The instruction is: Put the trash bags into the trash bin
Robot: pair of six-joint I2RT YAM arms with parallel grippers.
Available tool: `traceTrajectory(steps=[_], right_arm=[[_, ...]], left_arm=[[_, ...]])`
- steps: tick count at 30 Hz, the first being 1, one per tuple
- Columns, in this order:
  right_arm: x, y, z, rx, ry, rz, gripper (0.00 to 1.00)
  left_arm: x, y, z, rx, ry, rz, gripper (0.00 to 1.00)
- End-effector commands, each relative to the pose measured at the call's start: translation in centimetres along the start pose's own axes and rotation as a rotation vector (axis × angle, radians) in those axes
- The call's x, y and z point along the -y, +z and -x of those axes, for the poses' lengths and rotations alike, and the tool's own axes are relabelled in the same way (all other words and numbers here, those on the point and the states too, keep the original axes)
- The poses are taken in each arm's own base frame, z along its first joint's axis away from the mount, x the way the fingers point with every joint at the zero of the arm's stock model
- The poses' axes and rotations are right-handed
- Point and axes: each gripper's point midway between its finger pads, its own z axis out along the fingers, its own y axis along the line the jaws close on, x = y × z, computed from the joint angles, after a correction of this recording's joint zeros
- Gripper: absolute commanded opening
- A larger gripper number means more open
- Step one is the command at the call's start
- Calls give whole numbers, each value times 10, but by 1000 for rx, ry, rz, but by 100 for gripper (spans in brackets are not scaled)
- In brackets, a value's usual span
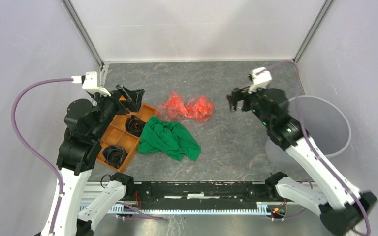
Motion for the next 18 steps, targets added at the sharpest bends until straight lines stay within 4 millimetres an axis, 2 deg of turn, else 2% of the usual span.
traceTrajectory(steps=[1,3,6,9,14,18], right_arm=[[-50,38,2,-34,-23,104,98],[-74,55,-4,-47,-19,131,98],[-103,82,-19,-67,78,140,98],[-129,102,-44,-81,198,148,98],[-147,125,-94,-110,300,133,98],[-169,141,-110,-129,346,186,98]], left_arm=[[1,8,6,12,18,-4,100],[0,13,4,21,15,-7,100],[-15,20,9,57,14,75,100],[-16,29,11,80,8,80,100],[-10,54,15,100,-3,47,100],[-3,83,0,36,-2,3,100]])
